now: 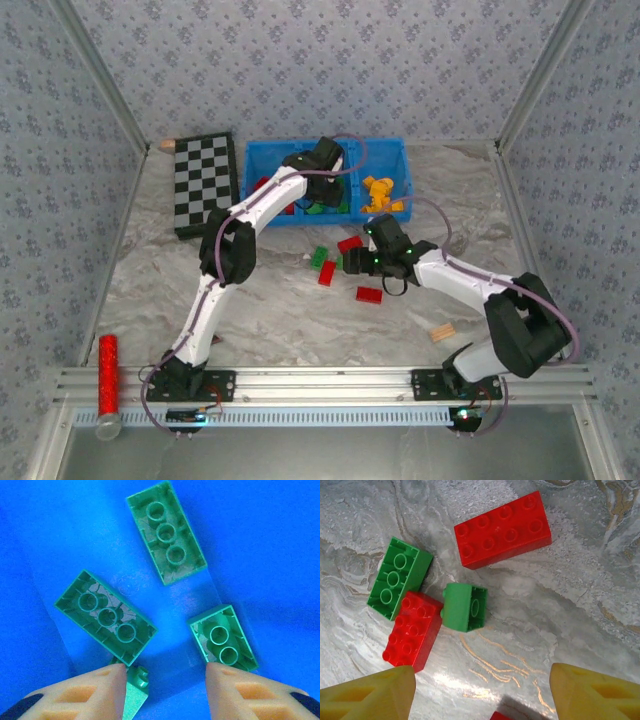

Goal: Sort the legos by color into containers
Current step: Place the lego in the container, then pick up the lego from the center of the table.

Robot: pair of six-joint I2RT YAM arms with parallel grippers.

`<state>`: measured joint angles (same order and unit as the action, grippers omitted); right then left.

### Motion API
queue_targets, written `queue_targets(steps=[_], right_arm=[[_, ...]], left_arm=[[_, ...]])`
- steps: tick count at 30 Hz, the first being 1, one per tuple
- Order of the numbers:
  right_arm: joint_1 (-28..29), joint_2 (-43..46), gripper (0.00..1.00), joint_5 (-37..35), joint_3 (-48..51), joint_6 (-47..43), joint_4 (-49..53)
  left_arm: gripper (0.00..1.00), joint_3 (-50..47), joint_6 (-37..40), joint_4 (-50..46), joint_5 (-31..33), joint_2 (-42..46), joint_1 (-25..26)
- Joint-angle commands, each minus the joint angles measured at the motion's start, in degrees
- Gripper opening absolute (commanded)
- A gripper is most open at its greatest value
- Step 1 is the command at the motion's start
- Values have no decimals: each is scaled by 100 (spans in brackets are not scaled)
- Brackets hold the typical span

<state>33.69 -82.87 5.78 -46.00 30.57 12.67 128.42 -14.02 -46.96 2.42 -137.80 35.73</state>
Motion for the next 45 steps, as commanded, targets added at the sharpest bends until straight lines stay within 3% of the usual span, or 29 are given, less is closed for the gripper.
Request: queue_targets(steps=[1, 8, 16, 24, 31, 38, 45], right_arm=[[-73, -211, 70, 197, -169, 107, -324], [-130, -738, 68, 339, -397, 143, -610], [-126, -1373, 61, 374, -708, 169, -688], [-113, -1768, 55, 373, -933, 40, -528], [-57, -2045, 45, 276, -1086, -101, -279], [-47, -1874, 35, 131, -972, -276, 72], [-151, -1225, 30, -121, -1237, -681, 775]], left_arm=[[47, 52, 18, -105, -102, 321, -26], [50, -455, 119, -29, -153, 1213, 12], [52, -2035, 73, 278, -135, 2667, 53], [55, -3392, -12, -171, 144, 4331, 435], [55, -4349, -273, -540, 302, 5232, 474], [55, -4534, -349, -583, 240, 5474, 606], [55, -4822, -60, -208, 108, 5148, 1674]])
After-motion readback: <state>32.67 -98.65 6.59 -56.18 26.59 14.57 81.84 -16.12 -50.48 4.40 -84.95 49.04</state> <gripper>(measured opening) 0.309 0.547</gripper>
